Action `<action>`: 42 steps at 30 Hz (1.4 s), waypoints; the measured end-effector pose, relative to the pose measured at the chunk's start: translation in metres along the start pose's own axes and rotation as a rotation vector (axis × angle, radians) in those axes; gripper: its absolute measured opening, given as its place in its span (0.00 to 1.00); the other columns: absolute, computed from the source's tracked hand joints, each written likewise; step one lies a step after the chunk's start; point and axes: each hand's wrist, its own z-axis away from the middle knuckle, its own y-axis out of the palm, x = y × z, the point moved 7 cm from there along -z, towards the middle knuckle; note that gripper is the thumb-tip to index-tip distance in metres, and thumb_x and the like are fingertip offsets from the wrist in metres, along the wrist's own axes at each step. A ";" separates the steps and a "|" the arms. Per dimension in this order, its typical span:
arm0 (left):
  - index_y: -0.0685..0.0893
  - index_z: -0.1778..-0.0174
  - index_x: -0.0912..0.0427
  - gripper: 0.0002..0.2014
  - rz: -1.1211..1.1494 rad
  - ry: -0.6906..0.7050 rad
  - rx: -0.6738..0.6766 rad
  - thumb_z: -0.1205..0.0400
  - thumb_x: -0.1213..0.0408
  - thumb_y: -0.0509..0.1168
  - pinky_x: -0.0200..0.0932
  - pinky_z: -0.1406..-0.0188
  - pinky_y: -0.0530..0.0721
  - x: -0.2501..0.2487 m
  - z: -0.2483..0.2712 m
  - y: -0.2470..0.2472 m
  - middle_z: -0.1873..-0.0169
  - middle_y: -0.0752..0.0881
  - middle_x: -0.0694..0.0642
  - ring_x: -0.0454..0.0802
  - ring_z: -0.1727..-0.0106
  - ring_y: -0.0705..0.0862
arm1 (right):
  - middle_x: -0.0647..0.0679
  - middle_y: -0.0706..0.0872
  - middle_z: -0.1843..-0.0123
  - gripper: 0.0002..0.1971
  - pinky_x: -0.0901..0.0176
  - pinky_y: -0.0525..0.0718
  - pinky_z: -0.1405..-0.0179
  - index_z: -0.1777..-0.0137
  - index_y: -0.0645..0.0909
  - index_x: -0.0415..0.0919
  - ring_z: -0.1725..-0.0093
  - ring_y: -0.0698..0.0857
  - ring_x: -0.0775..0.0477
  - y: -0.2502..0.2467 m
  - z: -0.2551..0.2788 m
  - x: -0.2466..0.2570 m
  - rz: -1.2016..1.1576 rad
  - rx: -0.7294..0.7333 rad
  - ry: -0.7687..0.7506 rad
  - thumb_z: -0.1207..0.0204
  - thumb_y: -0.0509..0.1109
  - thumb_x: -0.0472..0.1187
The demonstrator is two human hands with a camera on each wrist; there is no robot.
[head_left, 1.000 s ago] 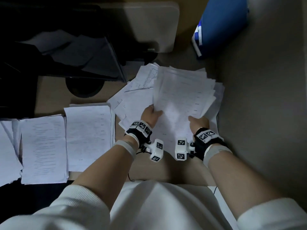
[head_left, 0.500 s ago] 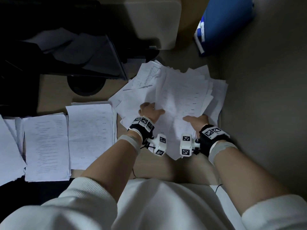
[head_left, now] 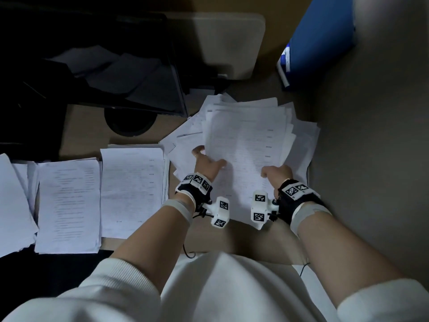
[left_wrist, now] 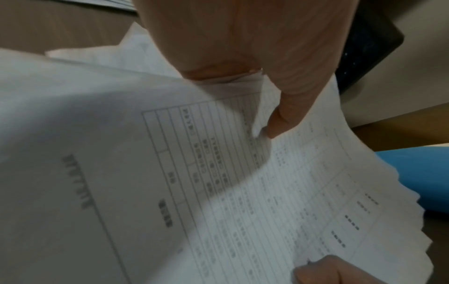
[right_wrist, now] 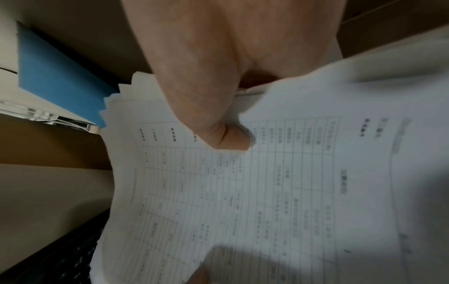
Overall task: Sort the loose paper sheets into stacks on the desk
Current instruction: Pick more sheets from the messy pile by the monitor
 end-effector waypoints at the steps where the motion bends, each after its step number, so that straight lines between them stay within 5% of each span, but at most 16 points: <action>1: 0.58 0.26 0.64 0.35 0.010 0.003 0.012 0.23 0.70 0.74 0.46 0.47 0.81 0.000 0.002 -0.001 0.57 0.81 0.53 0.54 0.54 0.84 | 0.34 0.78 0.31 0.15 0.43 0.79 0.39 0.40 0.72 0.31 0.41 0.79 0.35 -0.002 0.002 -0.001 -0.026 -0.009 -0.008 0.27 0.67 0.27; 6: 0.80 0.34 0.71 0.22 -0.177 0.058 0.186 0.21 0.64 0.74 0.58 0.37 0.84 -0.009 0.009 0.017 0.39 0.86 0.67 0.65 0.38 0.85 | 0.40 0.80 0.35 0.29 0.49 0.76 0.40 0.28 0.73 0.29 0.34 0.79 0.37 -0.010 0.002 -0.018 -0.081 -0.032 -0.046 0.23 0.77 0.44; 9: 0.81 0.32 0.68 0.26 -0.345 0.122 0.206 0.21 0.54 0.74 0.58 0.31 0.79 -0.011 0.008 0.026 0.35 0.85 0.65 0.64 0.32 0.82 | 0.37 0.85 0.36 0.20 0.50 0.80 0.42 0.35 0.78 0.30 0.41 0.84 0.36 -0.022 0.000 -0.025 0.020 -0.112 -0.102 0.21 0.74 0.43; 13: 0.73 0.20 0.56 0.41 -0.646 0.214 0.070 0.25 0.36 0.70 0.55 0.15 0.53 -0.007 0.005 0.019 0.15 0.61 0.54 0.59 0.14 0.53 | 0.39 0.87 0.41 0.13 0.52 0.81 0.45 0.40 0.81 0.36 0.48 0.83 0.40 -0.031 0.000 -0.015 0.096 -0.121 -0.183 0.20 0.71 0.42; 14: 0.72 0.19 0.57 0.43 -0.624 0.204 0.045 0.26 0.36 0.71 0.57 0.15 0.53 -0.006 0.004 0.015 0.15 0.61 0.53 0.60 0.13 0.53 | 0.40 0.86 0.43 0.11 0.53 0.80 0.47 0.41 0.81 0.36 0.49 0.82 0.42 -0.030 0.000 -0.009 0.131 -0.107 -0.208 0.19 0.70 0.41; 16: 0.74 0.22 0.57 0.47 -0.537 0.164 0.012 0.33 0.33 0.74 0.62 0.21 0.69 0.004 -0.003 0.004 0.22 0.74 0.56 0.62 0.19 0.68 | 0.40 0.86 0.44 0.12 0.53 0.81 0.46 0.40 0.82 0.34 0.48 0.83 0.40 -0.024 -0.001 0.008 0.194 -0.069 -0.256 0.18 0.69 0.41; 19: 0.83 0.35 0.53 0.47 -0.377 0.085 0.026 0.47 0.28 0.75 0.58 0.41 0.87 0.030 -0.013 -0.009 0.42 0.88 0.52 0.58 0.42 0.87 | 0.38 0.87 0.42 0.15 0.47 0.84 0.41 0.37 0.83 0.33 0.44 0.86 0.35 -0.012 -0.001 0.029 0.231 -0.037 -0.292 0.19 0.67 0.42; 22: 0.82 0.34 0.58 0.45 -0.366 0.054 -0.013 0.42 0.35 0.77 0.59 0.38 0.85 0.030 -0.004 -0.023 0.40 0.87 0.58 0.63 0.38 0.85 | 0.40 0.87 0.44 0.15 0.45 0.85 0.39 0.37 0.83 0.33 0.45 0.86 0.36 0.001 -0.006 0.038 0.227 0.000 -0.303 0.19 0.67 0.40; 25: 0.60 0.15 0.56 0.52 -0.506 0.068 -0.071 0.29 0.38 0.75 0.58 0.16 0.56 0.025 -0.002 -0.030 0.16 0.63 0.56 0.59 0.14 0.58 | 0.39 0.88 0.43 0.14 0.44 0.85 0.38 0.38 0.84 0.35 0.44 0.86 0.35 0.009 -0.013 0.038 0.258 0.016 -0.292 0.20 0.67 0.38; 27: 0.51 0.13 0.55 0.54 -0.540 0.087 -0.051 0.27 0.39 0.74 0.56 0.15 0.44 0.021 -0.007 -0.029 0.13 0.53 0.54 0.54 0.12 0.48 | 0.39 0.87 0.46 0.13 0.47 0.85 0.41 0.39 0.83 0.34 0.46 0.86 0.36 0.011 -0.019 0.037 0.272 0.022 -0.274 0.20 0.66 0.36; 29: 0.61 0.15 0.53 0.54 -0.545 0.084 0.002 0.33 0.33 0.73 0.61 0.15 0.53 0.020 -0.016 -0.027 0.17 0.64 0.56 0.58 0.15 0.58 | 0.39 0.85 0.50 0.12 0.53 0.81 0.50 0.39 0.83 0.31 0.51 0.84 0.39 0.013 -0.025 0.038 0.272 0.033 -0.266 0.19 0.66 0.34; 32: 0.77 0.28 0.55 0.54 -0.534 0.048 0.036 0.47 0.25 0.66 0.61 0.29 0.76 0.017 -0.026 -0.026 0.35 0.84 0.56 0.63 0.31 0.80 | 0.40 0.80 0.53 0.08 0.59 0.74 0.56 0.46 0.83 0.31 0.53 0.78 0.44 0.015 -0.038 0.040 0.292 0.041 -0.227 0.17 0.63 0.33; 35: 0.69 0.21 0.58 0.53 -0.518 0.056 0.012 0.38 0.31 0.73 0.59 0.27 0.74 0.008 -0.028 -0.029 0.29 0.78 0.58 0.62 0.27 0.75 | 0.42 0.78 0.56 0.07 0.66 0.74 0.63 0.56 0.78 0.34 0.57 0.76 0.46 0.017 -0.046 0.039 0.214 0.020 -0.158 0.17 0.63 0.31; 38: 0.57 0.15 0.55 0.57 -0.473 0.035 0.003 0.35 0.35 0.75 0.61 0.24 0.70 0.013 -0.036 -0.031 0.21 0.67 0.57 0.62 0.21 0.67 | 0.42 0.79 0.48 0.13 0.55 0.76 0.51 0.36 0.79 0.27 0.50 0.76 0.44 0.015 -0.048 0.041 0.114 -0.046 -0.141 0.18 0.64 0.28; 40: 0.58 0.15 0.54 0.58 -0.451 0.029 0.013 0.37 0.33 0.74 0.63 0.25 0.72 0.014 -0.037 -0.032 0.22 0.69 0.58 0.63 0.21 0.68 | 0.42 0.79 0.47 0.16 0.52 0.76 0.48 0.33 0.78 0.25 0.48 0.77 0.43 0.013 -0.048 0.042 0.086 -0.069 -0.125 0.19 0.64 0.28; 42: 0.67 0.19 0.57 0.47 -0.505 0.059 0.046 0.30 0.36 0.73 0.61 0.25 0.71 0.011 -0.036 -0.032 0.23 0.71 0.58 0.62 0.22 0.69 | 0.43 0.80 0.46 0.16 0.57 0.74 0.50 0.33 0.79 0.27 0.48 0.77 0.44 0.015 -0.048 0.041 0.049 -0.067 -0.149 0.19 0.63 0.28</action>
